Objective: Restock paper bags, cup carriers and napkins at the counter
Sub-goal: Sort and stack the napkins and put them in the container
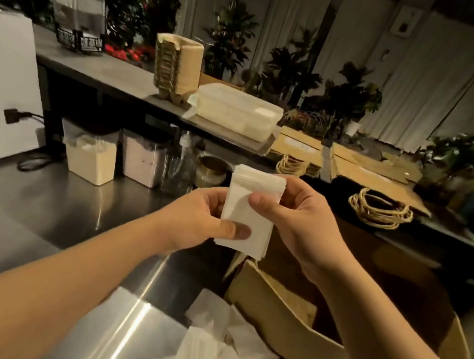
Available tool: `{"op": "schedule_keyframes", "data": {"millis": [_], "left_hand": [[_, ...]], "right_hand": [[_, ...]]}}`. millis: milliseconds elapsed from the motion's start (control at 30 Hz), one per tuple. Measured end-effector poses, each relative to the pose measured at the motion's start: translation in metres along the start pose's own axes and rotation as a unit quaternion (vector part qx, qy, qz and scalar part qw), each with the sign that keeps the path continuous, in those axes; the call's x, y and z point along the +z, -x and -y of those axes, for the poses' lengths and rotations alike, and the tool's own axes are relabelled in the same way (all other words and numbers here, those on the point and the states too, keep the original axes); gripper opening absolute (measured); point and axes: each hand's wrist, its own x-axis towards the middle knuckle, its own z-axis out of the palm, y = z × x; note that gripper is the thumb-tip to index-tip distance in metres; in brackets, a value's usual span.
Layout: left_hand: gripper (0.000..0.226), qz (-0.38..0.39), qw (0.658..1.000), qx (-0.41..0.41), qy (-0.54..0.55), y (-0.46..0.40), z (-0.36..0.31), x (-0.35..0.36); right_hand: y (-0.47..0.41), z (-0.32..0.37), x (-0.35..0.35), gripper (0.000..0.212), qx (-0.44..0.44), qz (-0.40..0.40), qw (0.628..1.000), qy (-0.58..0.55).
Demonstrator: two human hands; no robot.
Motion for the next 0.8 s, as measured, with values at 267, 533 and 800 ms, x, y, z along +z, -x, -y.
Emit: {"op": "schedule_keyframes", "data": {"millis": [267, 533, 800], "left_hand": [[0.039, -0.023, 0.999, -0.014, -0.029, -0.050, -0.067, -0.072], [0.045, -0.049, 0.998, -0.023, -0.015, -0.111, -0.104, -0.133], [0.055, -0.040, 0.997, -0.055, 0.021, -0.174, -0.118, -0.173]], "right_hand": [[-0.100, 0.069, -0.001, 0.044, 0.011, 0.035, 0.999, -0.003], [-0.186, 0.096, 0.000, 0.036, 0.015, 0.066, 0.996, -0.050], [-0.268, 0.096, -0.008, 0.038, 0.036, 0.017, 0.999, -0.024]]}}
